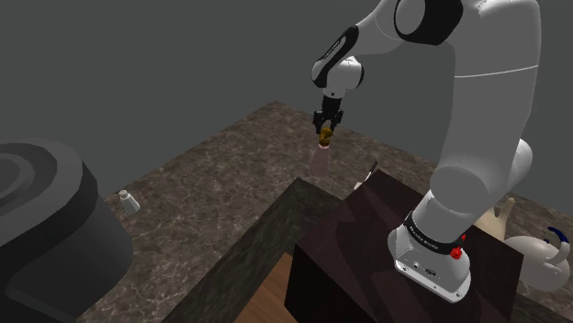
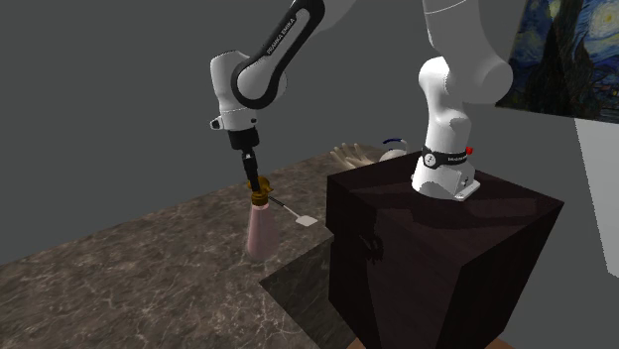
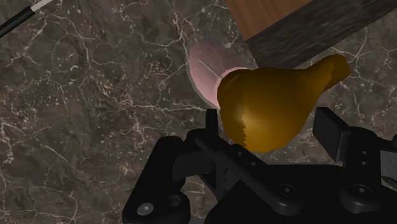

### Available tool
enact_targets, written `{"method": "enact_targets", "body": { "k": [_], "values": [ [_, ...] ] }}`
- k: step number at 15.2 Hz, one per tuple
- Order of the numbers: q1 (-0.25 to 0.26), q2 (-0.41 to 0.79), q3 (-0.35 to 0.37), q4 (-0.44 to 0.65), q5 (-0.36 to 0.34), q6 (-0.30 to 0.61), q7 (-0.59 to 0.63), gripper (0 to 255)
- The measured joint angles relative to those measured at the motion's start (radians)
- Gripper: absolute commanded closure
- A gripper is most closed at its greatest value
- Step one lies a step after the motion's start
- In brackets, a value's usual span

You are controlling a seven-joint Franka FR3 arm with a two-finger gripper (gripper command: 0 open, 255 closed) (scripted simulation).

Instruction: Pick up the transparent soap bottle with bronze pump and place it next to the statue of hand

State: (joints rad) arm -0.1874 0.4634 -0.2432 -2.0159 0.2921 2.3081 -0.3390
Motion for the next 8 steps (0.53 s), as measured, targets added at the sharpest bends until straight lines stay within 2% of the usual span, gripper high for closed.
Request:
{"method": "enact_targets", "body": {
  "k": [8],
  "values": [
    [0.012, -0.069, -0.016, 0.004, -0.031, -0.069, 0.027, 255]
  ]
}}
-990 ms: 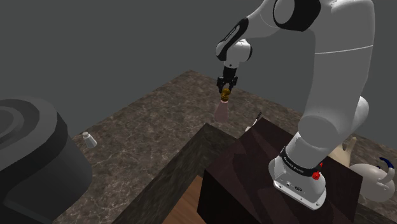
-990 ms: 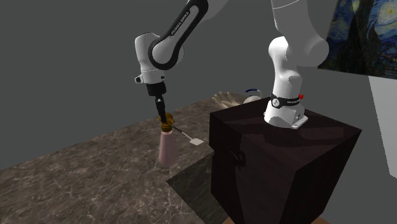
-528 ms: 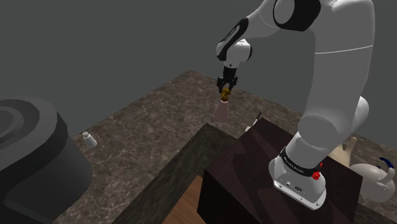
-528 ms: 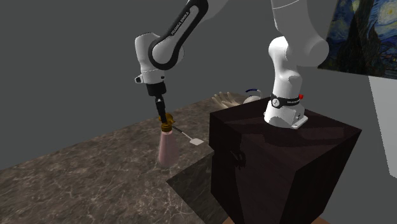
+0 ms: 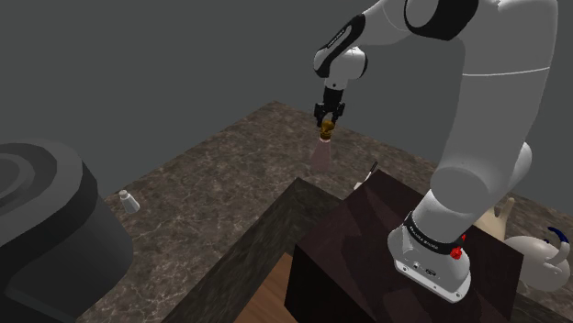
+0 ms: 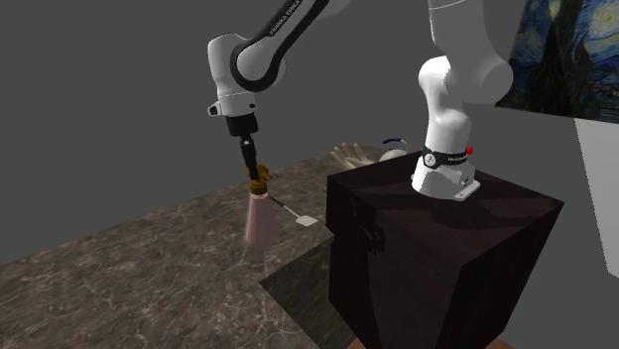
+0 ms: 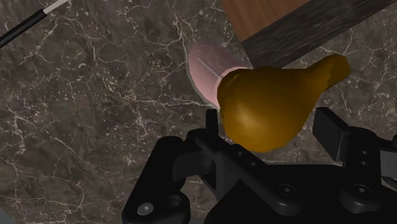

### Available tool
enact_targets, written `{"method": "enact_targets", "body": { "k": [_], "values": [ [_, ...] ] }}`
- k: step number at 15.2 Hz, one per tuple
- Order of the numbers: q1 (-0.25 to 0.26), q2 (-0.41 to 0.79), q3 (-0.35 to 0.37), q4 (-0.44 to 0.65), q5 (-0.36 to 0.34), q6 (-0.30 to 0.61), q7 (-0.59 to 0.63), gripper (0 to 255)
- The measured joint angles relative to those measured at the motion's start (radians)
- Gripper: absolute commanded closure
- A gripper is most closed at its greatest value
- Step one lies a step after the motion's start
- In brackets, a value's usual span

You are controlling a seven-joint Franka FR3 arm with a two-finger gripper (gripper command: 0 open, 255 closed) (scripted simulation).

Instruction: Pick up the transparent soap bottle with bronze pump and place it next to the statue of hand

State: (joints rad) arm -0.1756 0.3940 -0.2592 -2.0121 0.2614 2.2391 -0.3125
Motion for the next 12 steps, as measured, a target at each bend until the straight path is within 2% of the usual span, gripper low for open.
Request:
{"method": "enact_targets", "body": {
  "k": [12],
  "values": [
    [0.011, -0.103, -0.020, 0.033, -0.048, -0.130, 0.039, 255]
  ]
}}
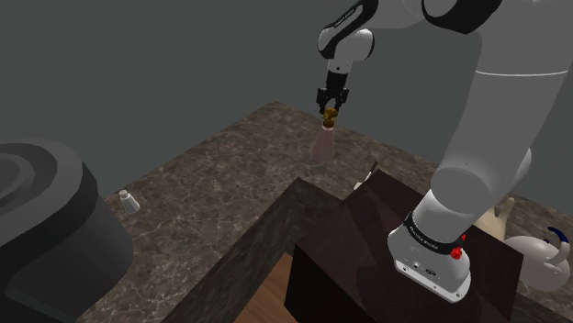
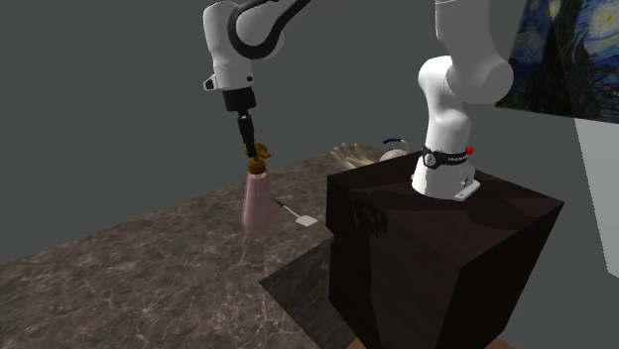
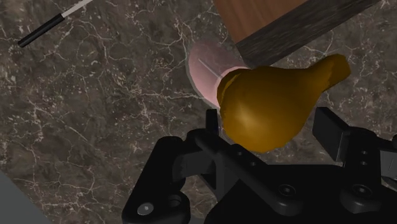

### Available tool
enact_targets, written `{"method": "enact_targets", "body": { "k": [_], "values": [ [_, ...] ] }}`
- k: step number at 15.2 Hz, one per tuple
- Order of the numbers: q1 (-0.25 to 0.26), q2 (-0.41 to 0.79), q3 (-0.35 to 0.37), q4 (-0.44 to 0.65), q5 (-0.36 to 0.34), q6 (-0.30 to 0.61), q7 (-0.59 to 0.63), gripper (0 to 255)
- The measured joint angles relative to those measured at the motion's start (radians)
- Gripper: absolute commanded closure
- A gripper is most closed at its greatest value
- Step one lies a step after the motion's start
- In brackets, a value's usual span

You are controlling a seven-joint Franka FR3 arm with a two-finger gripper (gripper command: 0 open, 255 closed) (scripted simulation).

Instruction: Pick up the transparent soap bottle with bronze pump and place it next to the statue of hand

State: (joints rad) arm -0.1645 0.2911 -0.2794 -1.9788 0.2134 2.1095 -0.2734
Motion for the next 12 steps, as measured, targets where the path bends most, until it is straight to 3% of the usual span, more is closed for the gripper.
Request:
{"method": "enact_targets", "body": {
  "k": [12],
  "values": [
    [0.006, -0.078, -0.011, 0.063, -0.036, -0.135, 0.033, 255]
  ]
}}
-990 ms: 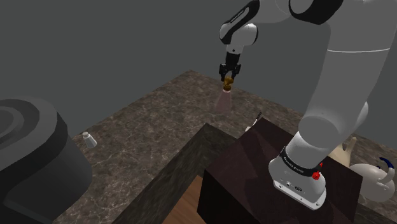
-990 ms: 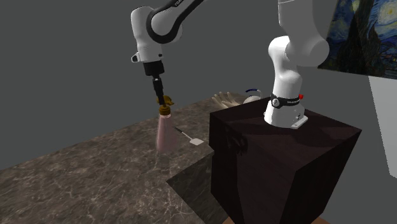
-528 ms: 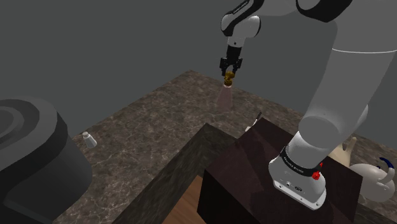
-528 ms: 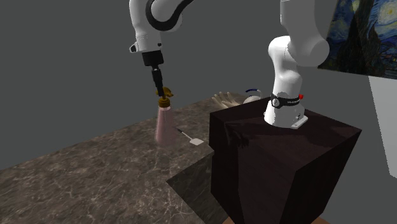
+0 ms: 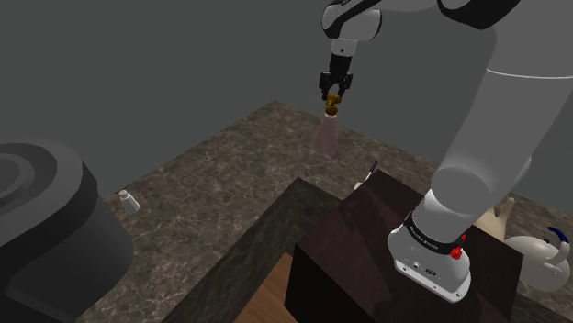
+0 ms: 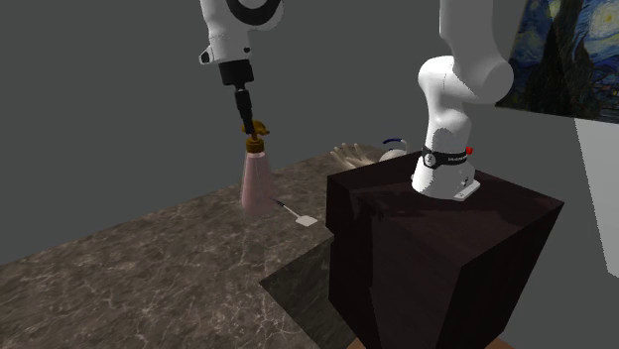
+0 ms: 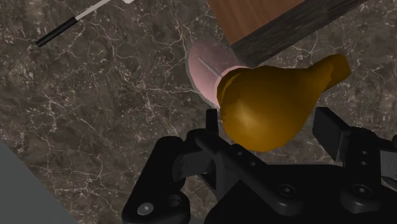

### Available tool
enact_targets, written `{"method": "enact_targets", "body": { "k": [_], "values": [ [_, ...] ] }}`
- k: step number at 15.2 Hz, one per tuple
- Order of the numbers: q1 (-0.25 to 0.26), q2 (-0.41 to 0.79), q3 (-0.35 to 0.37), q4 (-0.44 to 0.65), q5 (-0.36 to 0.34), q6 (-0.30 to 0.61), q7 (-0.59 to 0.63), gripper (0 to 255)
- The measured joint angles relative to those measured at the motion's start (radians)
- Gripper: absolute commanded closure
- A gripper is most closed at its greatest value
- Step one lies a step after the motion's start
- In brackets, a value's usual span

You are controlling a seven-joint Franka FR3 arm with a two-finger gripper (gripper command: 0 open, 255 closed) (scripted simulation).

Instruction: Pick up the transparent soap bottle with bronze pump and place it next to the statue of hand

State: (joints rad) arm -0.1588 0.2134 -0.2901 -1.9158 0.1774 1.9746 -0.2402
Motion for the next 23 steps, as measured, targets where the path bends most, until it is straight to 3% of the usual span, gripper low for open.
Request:
{"method": "enact_targets", "body": {
  "k": [23],
  "values": [
    [0.003, -0.080, -0.007, 0.211, -0.036, -0.284, 0.049, 255]
  ]
}}
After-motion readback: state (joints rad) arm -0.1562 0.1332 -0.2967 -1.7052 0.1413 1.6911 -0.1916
